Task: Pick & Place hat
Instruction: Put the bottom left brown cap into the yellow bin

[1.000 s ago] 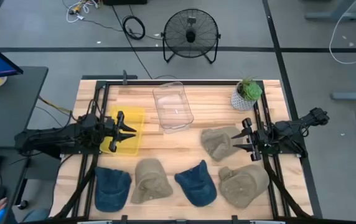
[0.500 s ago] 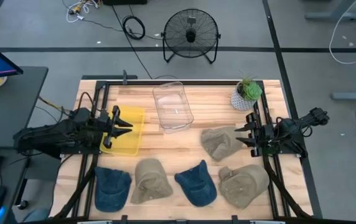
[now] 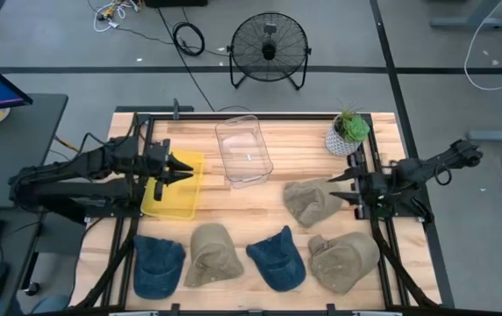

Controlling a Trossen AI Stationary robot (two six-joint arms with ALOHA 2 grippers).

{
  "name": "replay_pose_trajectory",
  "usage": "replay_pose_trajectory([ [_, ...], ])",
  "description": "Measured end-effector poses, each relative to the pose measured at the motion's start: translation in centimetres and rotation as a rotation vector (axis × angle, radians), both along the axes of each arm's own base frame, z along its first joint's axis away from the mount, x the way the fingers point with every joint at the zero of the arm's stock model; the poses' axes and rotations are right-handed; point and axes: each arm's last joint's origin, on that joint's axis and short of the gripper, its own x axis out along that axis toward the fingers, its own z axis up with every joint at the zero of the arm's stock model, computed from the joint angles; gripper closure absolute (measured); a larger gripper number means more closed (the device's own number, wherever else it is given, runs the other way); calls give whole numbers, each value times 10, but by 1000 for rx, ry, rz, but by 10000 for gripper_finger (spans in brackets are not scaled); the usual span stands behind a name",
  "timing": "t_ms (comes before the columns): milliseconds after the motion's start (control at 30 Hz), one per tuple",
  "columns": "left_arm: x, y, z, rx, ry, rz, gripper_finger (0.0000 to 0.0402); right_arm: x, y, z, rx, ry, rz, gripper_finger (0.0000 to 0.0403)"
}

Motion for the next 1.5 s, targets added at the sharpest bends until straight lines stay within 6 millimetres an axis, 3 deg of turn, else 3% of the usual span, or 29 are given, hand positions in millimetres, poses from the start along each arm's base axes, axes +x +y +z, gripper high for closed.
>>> replay_pose_trajectory([
  [233, 29, -14, 4, -20, 84, -138, 312, 51, 22, 17, -31, 219, 1, 252],
  [400, 55, -34, -6, -21, 189, -256, 312, 82, 36, 13, -59, 326, -4, 252],
  [600, 77, -68, -21, -24, 280, -385, 312, 104, 44, 5, -6, 431, -27, 252],
  [833, 94, -106, -52, -72, 424, -393, 312, 115, 45, -7, 3, 486, -49, 252],
  [1200, 112, -154, -102, 53, 509, -322, 312, 123, 40, -14, -18, 507, -78, 252],
  [1400, 110, -166, -125, 189, 565, -239, 312, 123, 40, -14, -20, 514, -80, 252],
  [1500, 109, -170, -128, 165, 571, -221, 312, 123, 40, -15, 2, 517, -84, 252],
])
